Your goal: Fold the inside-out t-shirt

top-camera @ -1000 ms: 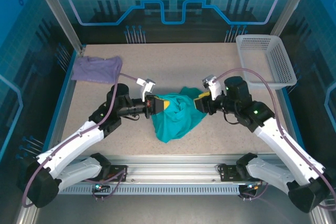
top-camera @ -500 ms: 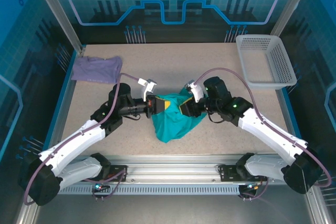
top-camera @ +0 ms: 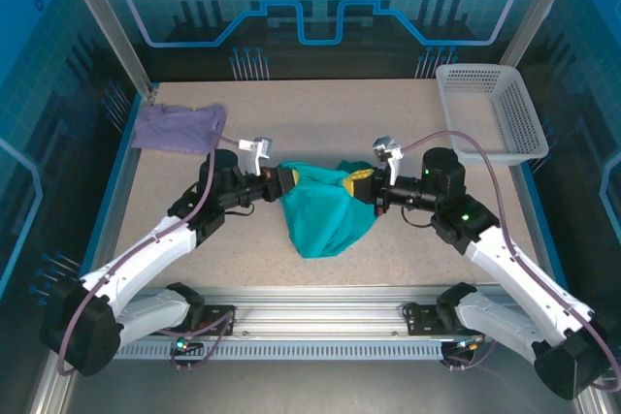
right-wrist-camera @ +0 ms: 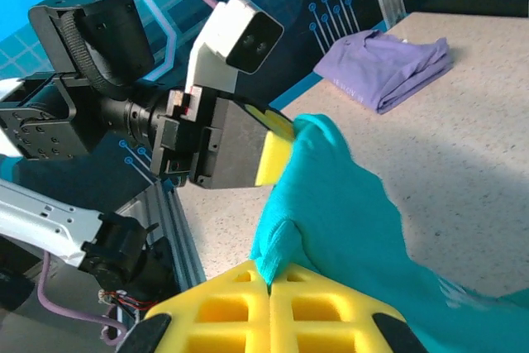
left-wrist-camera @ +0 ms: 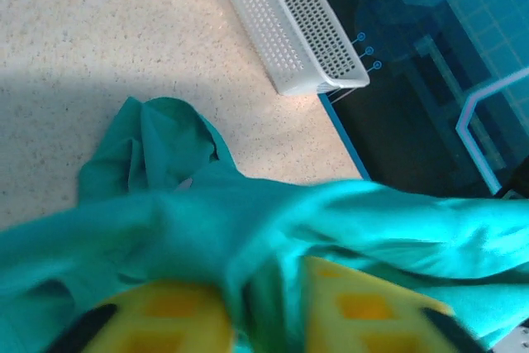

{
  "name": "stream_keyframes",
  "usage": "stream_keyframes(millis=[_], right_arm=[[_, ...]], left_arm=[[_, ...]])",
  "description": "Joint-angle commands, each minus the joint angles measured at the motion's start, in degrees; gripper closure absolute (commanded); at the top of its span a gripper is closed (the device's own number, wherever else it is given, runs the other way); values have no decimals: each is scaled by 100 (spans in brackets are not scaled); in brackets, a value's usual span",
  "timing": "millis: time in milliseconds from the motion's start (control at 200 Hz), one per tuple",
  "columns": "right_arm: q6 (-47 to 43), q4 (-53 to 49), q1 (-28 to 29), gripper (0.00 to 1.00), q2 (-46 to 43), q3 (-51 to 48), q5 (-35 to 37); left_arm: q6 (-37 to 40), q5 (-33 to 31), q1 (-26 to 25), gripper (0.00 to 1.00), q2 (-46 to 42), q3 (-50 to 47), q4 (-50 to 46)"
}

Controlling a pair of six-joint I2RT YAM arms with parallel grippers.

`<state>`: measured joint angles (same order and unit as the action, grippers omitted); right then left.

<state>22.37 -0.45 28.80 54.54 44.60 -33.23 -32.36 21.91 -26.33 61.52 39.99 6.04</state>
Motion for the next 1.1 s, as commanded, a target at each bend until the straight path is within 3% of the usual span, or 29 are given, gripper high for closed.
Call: stream_keyframes(millis=[0,210,385,580,805,905,980,1095], right_arm=[[294,660,-50,100,180,-53,-331],[106,394,-33,100,453,162,-380],[-1197,-1036,-28,100,534,759,-554],[-2009,-2107,-32,100,518,1046,-433],[-2222,-2368,-46,100,505,1014,-351],[-2279,-2454,-45,100,513,1033,-371],[-2378,-2577,-48,100,555,1112,-395],[-2488,-2706,-50,100,592,1167,-374]], left_arm=[[396,-454,-44,61,-344,112,-711],[1422,-1673,-654,37,-1126,291,-1678],[2188,-2043,-1000,34,-861,735,-1880],[2999,-2072,-1146,33,-203,1309,-2126],[4522,-1958,-1242,33,-29,1249,-1822],[5665,-1383,-1243,33,22,1126,-1780],[6084,-1503,-1234,33,71,1070,-1593],[6889,-1293,-1228,33,352,1335,-1952]])
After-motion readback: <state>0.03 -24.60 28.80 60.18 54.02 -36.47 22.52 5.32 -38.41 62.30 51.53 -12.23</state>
